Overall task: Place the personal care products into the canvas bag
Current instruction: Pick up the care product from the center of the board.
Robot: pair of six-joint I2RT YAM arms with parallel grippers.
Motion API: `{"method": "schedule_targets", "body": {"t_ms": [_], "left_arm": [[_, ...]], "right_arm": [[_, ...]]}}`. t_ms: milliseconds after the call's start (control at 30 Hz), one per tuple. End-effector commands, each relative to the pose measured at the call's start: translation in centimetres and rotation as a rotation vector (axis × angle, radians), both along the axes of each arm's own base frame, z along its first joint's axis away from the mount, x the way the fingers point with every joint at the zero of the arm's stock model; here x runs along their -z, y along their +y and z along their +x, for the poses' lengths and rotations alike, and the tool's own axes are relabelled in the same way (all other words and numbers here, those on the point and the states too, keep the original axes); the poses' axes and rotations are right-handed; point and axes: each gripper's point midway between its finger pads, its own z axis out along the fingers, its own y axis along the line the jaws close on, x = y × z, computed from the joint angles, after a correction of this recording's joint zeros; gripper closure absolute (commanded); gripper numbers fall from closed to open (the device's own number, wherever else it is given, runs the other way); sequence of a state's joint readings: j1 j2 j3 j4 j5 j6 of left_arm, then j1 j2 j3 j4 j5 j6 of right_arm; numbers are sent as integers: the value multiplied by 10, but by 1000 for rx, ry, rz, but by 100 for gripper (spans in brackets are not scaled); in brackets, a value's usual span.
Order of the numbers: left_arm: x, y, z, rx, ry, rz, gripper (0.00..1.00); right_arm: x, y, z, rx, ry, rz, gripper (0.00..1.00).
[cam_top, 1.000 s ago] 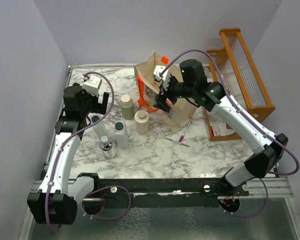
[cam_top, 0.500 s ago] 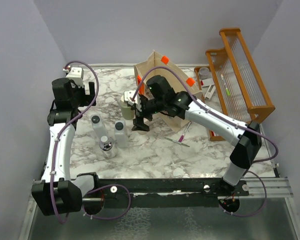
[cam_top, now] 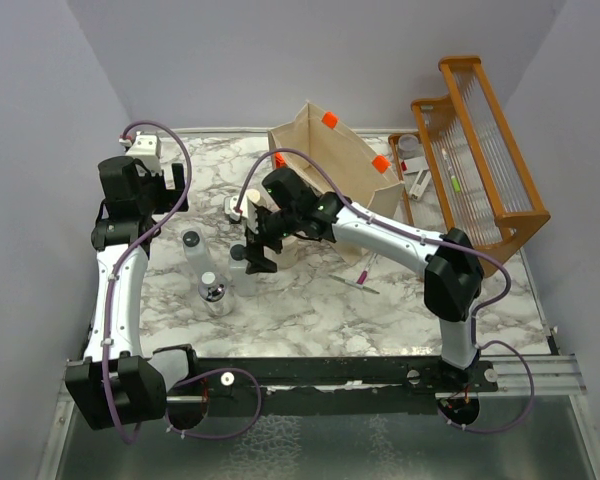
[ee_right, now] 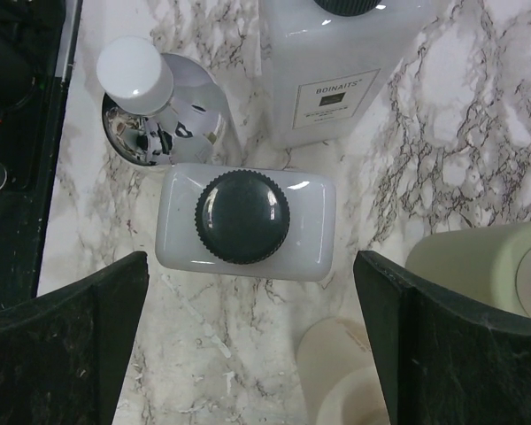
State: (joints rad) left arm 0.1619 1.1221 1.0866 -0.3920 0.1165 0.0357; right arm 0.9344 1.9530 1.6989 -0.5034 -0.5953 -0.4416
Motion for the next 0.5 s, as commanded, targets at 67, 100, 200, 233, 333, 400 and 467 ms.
{"method": "schedule_targets", "body": {"t_ms": [67,100,200,233,333,400,467], "left_arm": [[-18,-3,1,25,-50,-2,1],[-19,-3,1,26,-54,0,1],[-20,-3,-1,27,-60,2,1],[-20,-3,-1,28,-61,2,1],[-19,-3,-1,27,-59,0,1],[-20,-3,-1,25,-62,-2,1],[-20,-3,-2,26,-64,-2,1]], "right_arm": [[-7,22,5,39,-13,44,0],[-6,23,5,44,-8,43,0],[-1,28,2,57,12,44,0],[0,30,2,67,19,44,0],[5,33,5,103,37,37,1],[10,33,6,126,51,32,2],[16,32,7,144,63,27,4]]}}
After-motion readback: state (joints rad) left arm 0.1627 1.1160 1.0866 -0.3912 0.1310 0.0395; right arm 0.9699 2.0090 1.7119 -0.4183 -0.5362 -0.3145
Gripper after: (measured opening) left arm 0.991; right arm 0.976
